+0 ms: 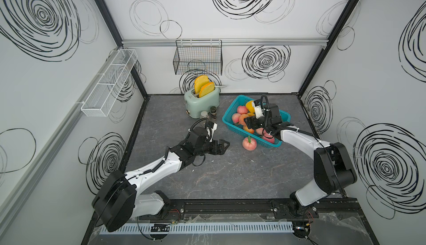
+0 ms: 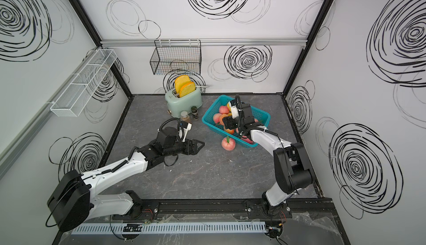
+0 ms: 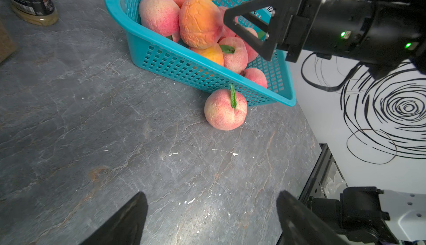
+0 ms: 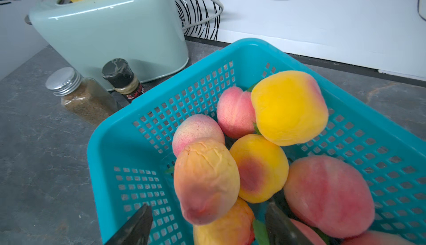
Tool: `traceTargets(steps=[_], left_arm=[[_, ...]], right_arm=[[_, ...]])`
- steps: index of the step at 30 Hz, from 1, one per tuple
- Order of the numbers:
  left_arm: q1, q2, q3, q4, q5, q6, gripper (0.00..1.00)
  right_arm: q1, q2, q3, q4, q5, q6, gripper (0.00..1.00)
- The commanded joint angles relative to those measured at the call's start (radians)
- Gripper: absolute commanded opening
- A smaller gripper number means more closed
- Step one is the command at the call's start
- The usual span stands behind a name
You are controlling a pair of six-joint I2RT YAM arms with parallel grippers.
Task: Put the peaches into the basket
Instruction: Place the peach in the basket.
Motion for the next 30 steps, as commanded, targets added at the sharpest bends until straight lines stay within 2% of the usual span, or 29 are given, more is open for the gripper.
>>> traceTargets(steps=[1,10,15,19,30], left_arm=[[-0.023,0.013,0.031,0.05,-0.035,0.006,0.92],[-0.086,0.031,0.047,0.057,-0.088,0.002,0.99],[-0.118,0.032,0.055,0.053,-0.11,0.002,0.98],[-0.136,0.036,0.055,0.052,-0.124,0.005,0.98],[-0.177,0.122,0.087,0.094,-0.151,0.027,0.98]], right_arm=[[0.0,-0.063,-0.041,0.004,-0.031,0.015,0.81],[0.017,-0.24,-0.175,-0.007,-0.101,0.049,0.82],[0.033,-0.337,-0.243,-0.031,-0.093,0.049,0.83],[0.033,-0.387,-0.271,-0.061,-0.135,0.054,0.85],[0.082,-0.52,-0.417,-0.026,-0.145,0.117,0.98]])
